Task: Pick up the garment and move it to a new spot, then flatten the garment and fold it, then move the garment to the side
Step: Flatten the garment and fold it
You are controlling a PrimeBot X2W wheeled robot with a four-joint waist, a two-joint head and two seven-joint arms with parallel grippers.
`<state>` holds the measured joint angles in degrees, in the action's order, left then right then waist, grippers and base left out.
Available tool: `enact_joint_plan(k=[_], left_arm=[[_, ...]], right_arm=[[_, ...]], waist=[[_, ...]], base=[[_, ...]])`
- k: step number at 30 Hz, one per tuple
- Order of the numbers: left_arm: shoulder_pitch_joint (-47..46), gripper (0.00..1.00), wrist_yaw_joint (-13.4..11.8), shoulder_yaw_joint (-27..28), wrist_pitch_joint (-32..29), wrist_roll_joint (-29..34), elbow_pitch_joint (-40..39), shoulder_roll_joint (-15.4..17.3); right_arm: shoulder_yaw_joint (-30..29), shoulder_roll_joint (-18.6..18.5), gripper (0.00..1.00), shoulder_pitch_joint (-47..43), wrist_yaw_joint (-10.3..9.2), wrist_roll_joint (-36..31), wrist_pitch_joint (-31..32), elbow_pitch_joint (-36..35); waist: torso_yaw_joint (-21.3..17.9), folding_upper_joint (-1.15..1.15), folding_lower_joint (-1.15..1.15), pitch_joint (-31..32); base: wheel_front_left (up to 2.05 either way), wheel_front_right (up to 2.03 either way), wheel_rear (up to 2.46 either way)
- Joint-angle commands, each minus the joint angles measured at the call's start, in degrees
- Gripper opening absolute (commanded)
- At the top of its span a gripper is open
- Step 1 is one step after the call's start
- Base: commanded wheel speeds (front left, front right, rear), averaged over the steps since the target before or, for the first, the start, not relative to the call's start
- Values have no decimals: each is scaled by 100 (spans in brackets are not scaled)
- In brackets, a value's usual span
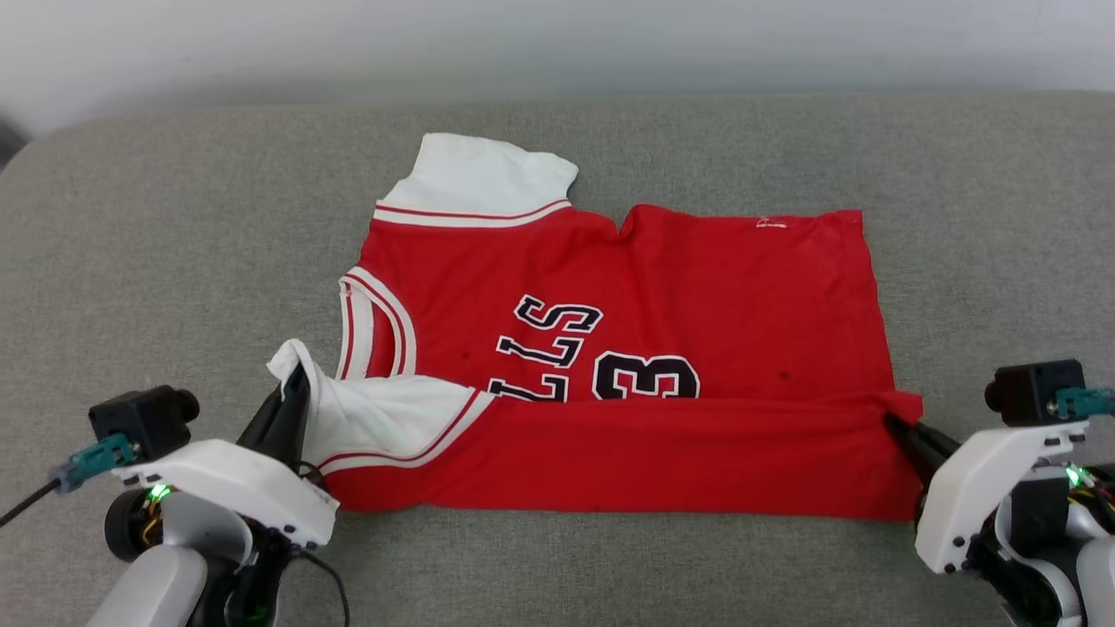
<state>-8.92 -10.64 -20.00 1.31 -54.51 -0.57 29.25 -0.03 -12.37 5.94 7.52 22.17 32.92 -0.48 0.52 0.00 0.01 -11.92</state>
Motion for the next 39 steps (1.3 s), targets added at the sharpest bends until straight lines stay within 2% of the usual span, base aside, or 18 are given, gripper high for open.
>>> enact_joint_plan(k=[1,5,9,10,11,12,13,16,20,27,32,37,38,39], left_arm=[[-163,0,66,-22,52,50,116,-65],[-545,0,273,-106,130,75,591,-223],[-757,0,433,-181,158,32,1044,-355],[-788,18,490,-222,141,5,1147,-404],[-814,40,529,-250,111,-28,1257,-446],[-835,91,585,-297,72,-51,1353,-471],[-877,100,616,-303,77,-41,1435,-487],[-939,100,693,-323,147,-47,1662,-556],[-950,100,694,-250,299,-39,1852,-542],[-736,100,505,-128,341,68,1696,-214],[-565,100,300,-68,-102,-5,1288,174],[-551,100,279,-218,-1135,-139,848,758],[-551,100,279,-218,-1135,-139,848,758],[-553,100,302,-272,-1390,-195,800,877]], right_arm=[[28,-39,0,163,-6,-13,-63,116],[223,-157,0,644,-6,-54,-264,592],[445,-126,0,1041,-6,31,-542,1091],[501,-121,13,1096,-6,43,-620,1228],[556,-124,40,1125,-6,47,-671,1375],[609,-104,100,1163,-6,80,-725,1495],[670,-91,100,1192,-6,109,-758,1602],[823,-132,100,1216,-9,205,-975,1850],[844,-139,100,1131,-7,335,-1678,1887],[862,-221,100,829,-5,245,-3046,1526],[647,-177,100,511,-5,-211,-3679,1157],[352,-32,100,64,-5,-555,-3720,698],[352,-32,100,64,-5,-555,-3720,698],[301,8,100,-29,-5,-618,-3702,595]], waist=[[12,0,-1,-186],[-12,0,-1,-415],[-62,0,-1,-542],[-70,0,-1,-558],[-74,0,-1,-572],[-80,0,-1,-579],[-88,0,-1,-579],[-102,0,-1,-539],[-128,0,-1,-367],[-228,0,-1,67],[-332,0,-1,355],[-381,0,-1,538],[-381,0,-1,538],[-394,0,-1,554]], base=[[0,0,0],[0,0,0],[0,0,0],[0,0,0],[0,0,0],[0,0,0],[0,0,0],[0,0,0],[0,0,0],[0,0,0],[0,0,0],[0,0,0],[0,0,0],[0,0,0]])
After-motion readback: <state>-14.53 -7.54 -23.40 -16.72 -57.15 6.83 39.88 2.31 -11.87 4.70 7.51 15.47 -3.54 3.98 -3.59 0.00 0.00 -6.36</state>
